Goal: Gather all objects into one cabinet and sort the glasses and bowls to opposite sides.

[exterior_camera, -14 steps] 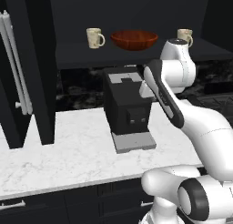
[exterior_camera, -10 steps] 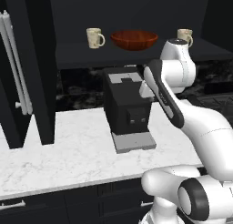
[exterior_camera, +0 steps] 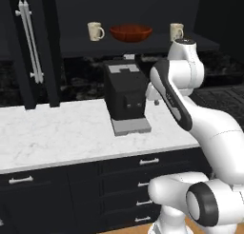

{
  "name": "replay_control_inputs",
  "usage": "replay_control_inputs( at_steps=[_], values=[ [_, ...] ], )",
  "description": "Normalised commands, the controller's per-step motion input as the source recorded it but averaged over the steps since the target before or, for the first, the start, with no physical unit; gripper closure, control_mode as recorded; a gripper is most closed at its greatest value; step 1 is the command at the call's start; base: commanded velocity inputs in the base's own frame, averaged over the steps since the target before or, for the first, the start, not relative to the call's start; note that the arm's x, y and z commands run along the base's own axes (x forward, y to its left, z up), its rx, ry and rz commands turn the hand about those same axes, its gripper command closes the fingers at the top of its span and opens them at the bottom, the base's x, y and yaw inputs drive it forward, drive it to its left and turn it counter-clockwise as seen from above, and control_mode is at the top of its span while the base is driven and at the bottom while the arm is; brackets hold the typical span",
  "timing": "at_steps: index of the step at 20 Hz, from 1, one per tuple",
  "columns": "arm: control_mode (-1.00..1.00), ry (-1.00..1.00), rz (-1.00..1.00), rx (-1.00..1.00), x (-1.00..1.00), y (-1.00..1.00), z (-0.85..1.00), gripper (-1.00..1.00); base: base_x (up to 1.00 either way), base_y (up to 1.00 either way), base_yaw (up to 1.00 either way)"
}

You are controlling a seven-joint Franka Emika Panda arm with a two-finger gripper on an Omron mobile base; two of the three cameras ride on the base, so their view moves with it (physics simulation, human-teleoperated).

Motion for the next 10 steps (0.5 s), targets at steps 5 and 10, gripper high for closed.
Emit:
replay_control_inputs(
  at_steps=[5,10],
  values=[
    [1.0,0.0,0.0,0.0,0.0,0.0,0.0,-1.0,-1.0,-0.04,0.0],
    [1.0,0.0,0.0,0.0,0.0,0.0,0.0,-1.0,-0.91,-0.06,0.0]
  ],
)
